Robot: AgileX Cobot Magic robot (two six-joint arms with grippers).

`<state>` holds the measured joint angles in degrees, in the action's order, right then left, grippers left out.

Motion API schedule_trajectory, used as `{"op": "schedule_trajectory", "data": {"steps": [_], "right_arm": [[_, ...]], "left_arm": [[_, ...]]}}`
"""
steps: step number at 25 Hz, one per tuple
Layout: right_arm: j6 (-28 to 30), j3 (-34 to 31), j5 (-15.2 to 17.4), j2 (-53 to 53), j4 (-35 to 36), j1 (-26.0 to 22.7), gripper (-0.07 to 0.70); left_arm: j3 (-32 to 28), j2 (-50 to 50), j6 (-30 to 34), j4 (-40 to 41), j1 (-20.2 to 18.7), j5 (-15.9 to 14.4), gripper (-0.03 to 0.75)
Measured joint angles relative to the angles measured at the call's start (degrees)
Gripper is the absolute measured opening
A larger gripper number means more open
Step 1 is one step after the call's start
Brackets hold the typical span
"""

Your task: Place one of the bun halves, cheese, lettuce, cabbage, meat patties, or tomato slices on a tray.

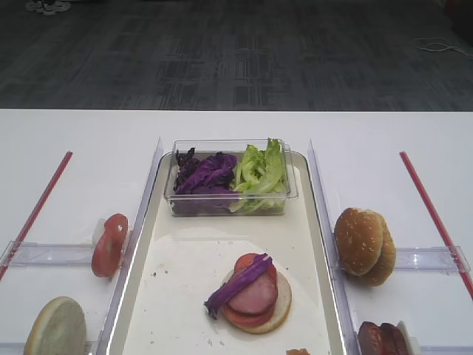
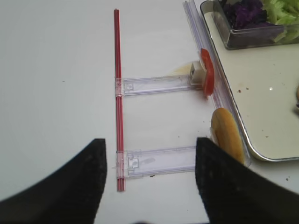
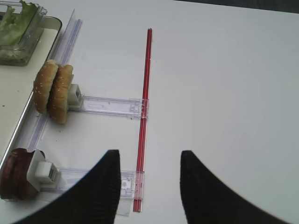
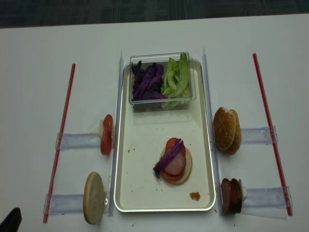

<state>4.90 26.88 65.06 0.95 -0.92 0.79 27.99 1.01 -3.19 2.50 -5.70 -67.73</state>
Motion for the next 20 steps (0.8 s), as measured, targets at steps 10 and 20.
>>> {"op": "schedule_trajectory", "data": {"steps": [10,20], "right_arm": [[-0.1,0.0,0.0,0.0,0.0,0.0,0.328],[-0.1,0.0,0.0,0.0,0.0,0.0,0.328]], "left_arm": [[0.0,0.0,0.0,0.0,0.0,0.0,0.398],[0.0,0.0,0.0,0.0,0.0,0.0,0.398]]}}
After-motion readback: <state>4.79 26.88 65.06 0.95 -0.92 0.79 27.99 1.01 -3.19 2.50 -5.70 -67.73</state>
